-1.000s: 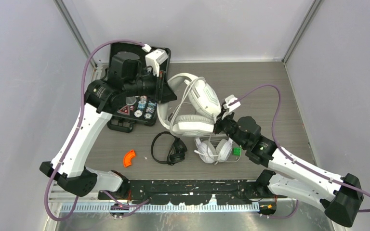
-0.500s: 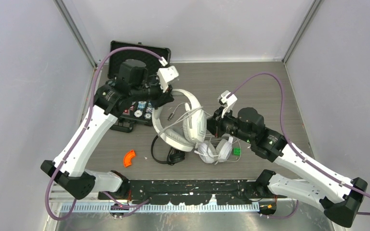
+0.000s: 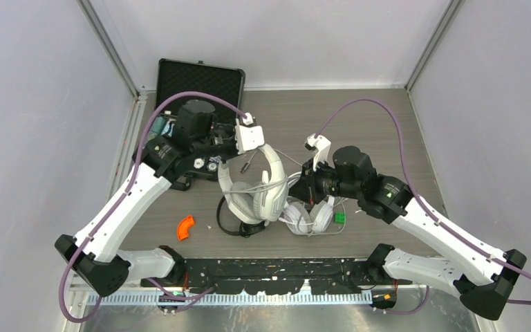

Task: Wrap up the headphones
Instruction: Wrap the headphones cable around the headphones.

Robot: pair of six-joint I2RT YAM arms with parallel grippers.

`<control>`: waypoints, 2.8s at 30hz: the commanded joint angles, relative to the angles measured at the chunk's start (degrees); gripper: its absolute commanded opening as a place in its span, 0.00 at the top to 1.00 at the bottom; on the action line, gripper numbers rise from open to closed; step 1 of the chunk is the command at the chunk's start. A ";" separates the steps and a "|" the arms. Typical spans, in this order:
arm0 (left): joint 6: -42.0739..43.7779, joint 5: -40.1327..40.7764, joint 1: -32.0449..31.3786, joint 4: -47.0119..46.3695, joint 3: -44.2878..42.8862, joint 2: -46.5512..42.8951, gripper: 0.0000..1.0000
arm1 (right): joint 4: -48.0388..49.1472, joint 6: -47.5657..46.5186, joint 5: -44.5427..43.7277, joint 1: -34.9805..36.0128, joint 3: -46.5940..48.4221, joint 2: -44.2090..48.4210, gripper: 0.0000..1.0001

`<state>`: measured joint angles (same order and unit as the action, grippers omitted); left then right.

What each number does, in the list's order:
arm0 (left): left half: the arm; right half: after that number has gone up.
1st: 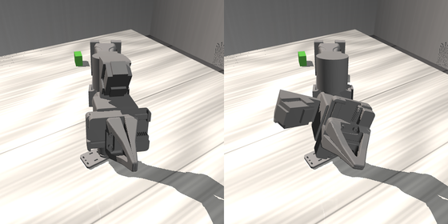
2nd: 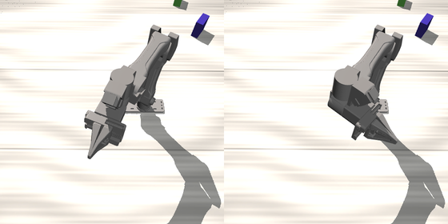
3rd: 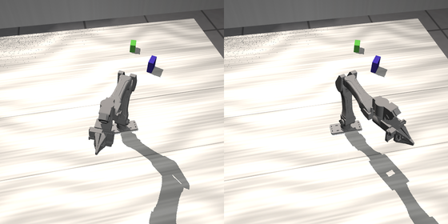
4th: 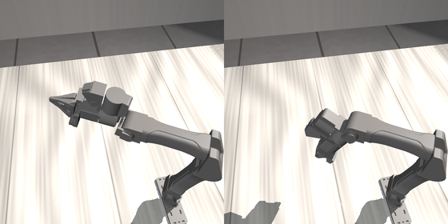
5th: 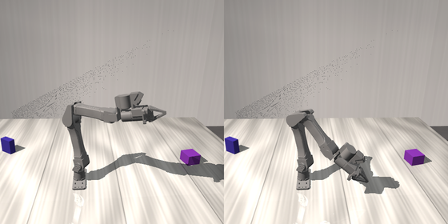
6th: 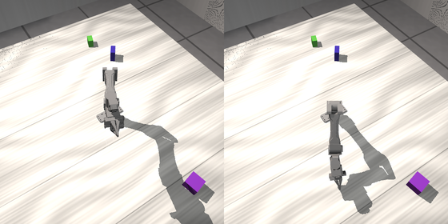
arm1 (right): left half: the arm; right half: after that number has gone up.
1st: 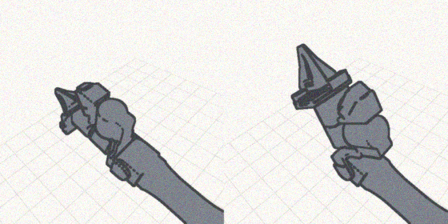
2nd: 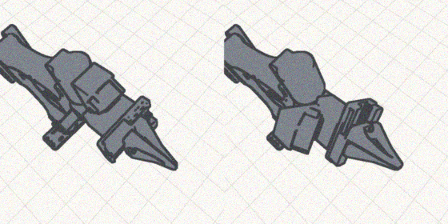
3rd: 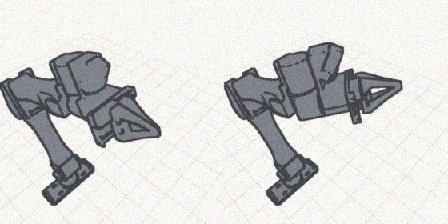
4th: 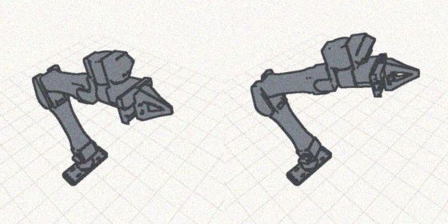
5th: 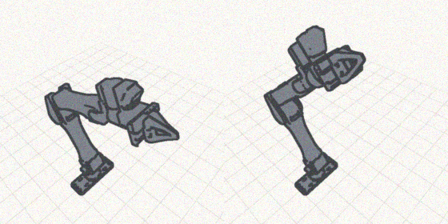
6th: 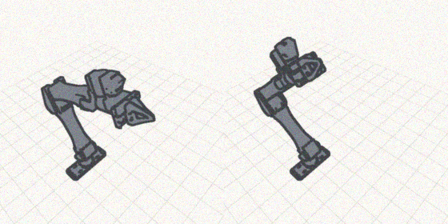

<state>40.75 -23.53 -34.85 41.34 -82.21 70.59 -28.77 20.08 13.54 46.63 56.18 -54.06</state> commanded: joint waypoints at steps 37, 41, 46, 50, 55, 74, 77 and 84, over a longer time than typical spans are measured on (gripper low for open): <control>14.88 19.18 -2.48 -20.99 12.85 -6.79 1.00 | 19.75 19.12 24.83 -1.96 1.24 -3.38 0.92; 11.28 23.85 -2.61 -22.56 12.78 -6.78 1.00 | 23.17 20.86 26.23 -1.91 1.07 -5.70 0.92; 9.19 30.25 -2.60 -23.24 12.34 -6.20 1.00 | 23.66 21.82 25.82 -1.95 3.55 -8.68 0.93; 4.47 32.59 -2.61 -21.91 11.25 -5.45 1.00 | 26.97 25.09 25.65 -1.92 5.11 -10.51 0.92; -1.65 35.80 -2.75 -18.54 8.35 -3.92 1.00 | 30.74 27.05 26.55 -1.93 5.72 -12.87 0.91; -14.05 40.88 -3.04 -13.01 1.31 0.93 1.00 | 33.05 26.03 21.84 -2.03 8.69 -15.97 0.87; -14.89 41.32 -3.04 -13.14 1.15 1.64 1.00 | 33.83 27.21 20.52 -2.00 8.68 -15.44 0.86; -21.04 44.58 -3.68 -9.85 -2.87 4.99 1.00 | 39.21 31.97 20.61 -2.26 7.54 -13.54 0.86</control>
<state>30.72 19.31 -36.99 35.55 -80.84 73.69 -3.88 48.21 34.28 43.53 60.64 -69.76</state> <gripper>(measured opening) 0.174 0.140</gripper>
